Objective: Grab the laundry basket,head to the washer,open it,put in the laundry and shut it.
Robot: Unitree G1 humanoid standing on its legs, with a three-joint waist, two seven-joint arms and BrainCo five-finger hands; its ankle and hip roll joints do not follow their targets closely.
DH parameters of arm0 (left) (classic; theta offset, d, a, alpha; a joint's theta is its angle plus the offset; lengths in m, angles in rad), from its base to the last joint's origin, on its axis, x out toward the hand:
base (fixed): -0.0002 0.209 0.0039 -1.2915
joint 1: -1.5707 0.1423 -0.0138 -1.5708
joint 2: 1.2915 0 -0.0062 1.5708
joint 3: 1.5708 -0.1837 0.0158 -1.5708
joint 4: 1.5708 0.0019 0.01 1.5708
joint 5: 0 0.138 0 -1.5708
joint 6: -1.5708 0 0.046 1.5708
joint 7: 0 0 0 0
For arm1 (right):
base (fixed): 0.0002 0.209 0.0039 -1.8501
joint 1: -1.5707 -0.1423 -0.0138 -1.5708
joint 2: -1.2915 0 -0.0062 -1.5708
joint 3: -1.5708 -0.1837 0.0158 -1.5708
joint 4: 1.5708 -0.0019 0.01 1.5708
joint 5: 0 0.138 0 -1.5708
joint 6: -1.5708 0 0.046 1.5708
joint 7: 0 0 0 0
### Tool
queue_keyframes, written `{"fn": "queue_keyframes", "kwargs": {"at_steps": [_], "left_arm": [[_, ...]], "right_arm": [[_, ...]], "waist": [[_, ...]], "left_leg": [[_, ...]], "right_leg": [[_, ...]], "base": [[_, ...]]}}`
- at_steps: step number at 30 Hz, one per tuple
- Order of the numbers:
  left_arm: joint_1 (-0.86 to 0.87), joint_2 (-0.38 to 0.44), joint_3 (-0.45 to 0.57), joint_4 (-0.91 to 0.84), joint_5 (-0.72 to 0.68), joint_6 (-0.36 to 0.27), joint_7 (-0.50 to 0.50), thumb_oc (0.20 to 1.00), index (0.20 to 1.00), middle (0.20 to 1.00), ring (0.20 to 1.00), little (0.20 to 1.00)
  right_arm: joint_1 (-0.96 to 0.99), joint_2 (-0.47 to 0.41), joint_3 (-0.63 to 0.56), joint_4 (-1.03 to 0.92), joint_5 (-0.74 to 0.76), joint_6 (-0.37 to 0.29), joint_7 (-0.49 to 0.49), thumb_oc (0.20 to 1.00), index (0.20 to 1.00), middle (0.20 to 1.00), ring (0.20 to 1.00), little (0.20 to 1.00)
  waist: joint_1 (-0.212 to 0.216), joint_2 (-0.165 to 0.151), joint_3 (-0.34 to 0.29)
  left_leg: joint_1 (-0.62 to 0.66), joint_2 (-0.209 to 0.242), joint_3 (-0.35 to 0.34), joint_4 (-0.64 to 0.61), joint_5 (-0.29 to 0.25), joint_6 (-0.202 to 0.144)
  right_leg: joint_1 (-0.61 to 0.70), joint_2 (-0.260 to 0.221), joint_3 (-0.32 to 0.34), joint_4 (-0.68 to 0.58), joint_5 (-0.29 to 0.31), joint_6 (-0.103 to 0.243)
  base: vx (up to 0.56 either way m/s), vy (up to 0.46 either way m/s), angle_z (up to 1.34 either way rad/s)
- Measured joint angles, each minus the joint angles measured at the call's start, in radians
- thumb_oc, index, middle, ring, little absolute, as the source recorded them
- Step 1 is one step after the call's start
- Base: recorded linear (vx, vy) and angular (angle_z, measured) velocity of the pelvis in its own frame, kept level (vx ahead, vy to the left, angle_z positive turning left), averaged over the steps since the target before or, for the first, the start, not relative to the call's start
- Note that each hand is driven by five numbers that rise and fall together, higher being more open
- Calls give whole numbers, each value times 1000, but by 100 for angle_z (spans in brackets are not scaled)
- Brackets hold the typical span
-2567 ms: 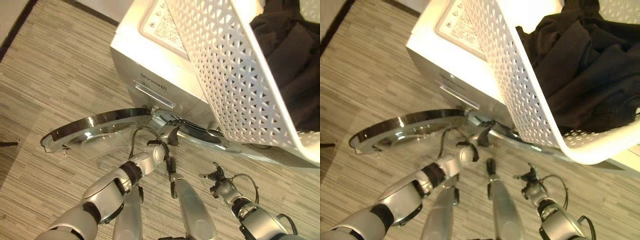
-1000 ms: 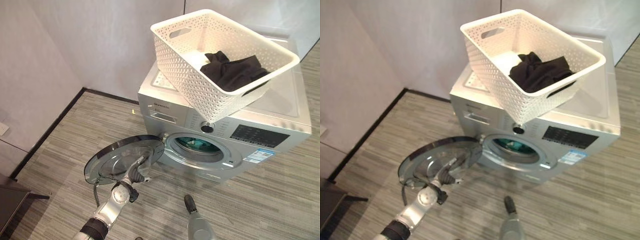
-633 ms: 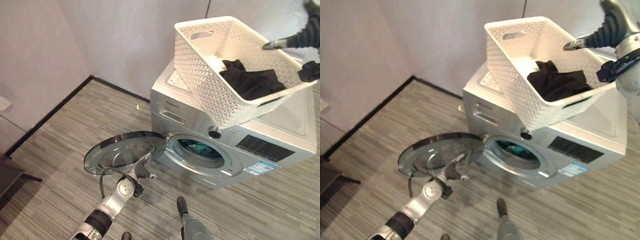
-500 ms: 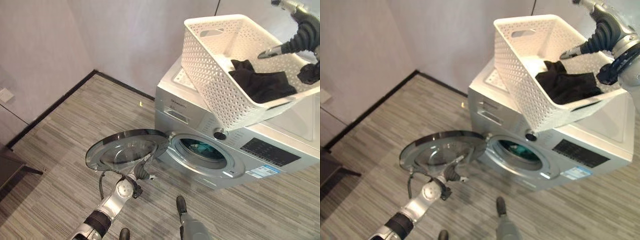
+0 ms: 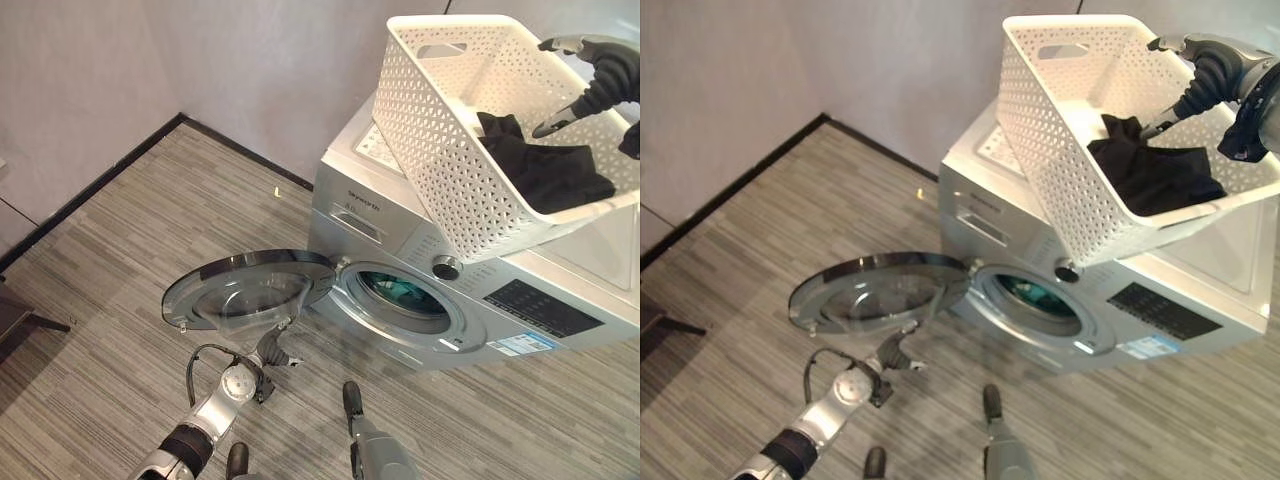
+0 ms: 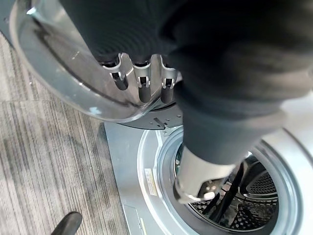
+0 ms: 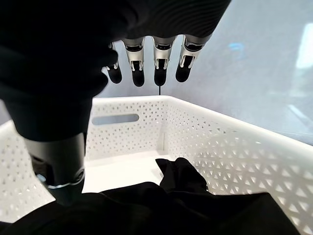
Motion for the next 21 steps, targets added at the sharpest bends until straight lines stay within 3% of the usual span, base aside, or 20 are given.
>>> {"fn": "queue_keyframes", "kwargs": {"at_steps": [10,21], "left_arm": [[-11,-6,-11,22,-37,0,2,1000,1000,1000,1000,1000],[-39,-1,-10,41,-34,4,4,1000,1000,1000,1000,1000]], "right_arm": [[20,121,30,164,-45,12,20,1000,1000,1000,1000,1000],[65,78,50,145,-95,18,80,1000,1000,1000,1000,1000]], "waist": [[9,-11,7],[23,-26,24]], "left_leg": [[-55,4,-14,10,4,-6],[-87,16,-29,8,9,-15]], "right_leg": [[-41,2,-14,0,4,-4],[-63,10,-30,0,4,-6]], "base": [[2,-18,4],[14,-14,3]]}}
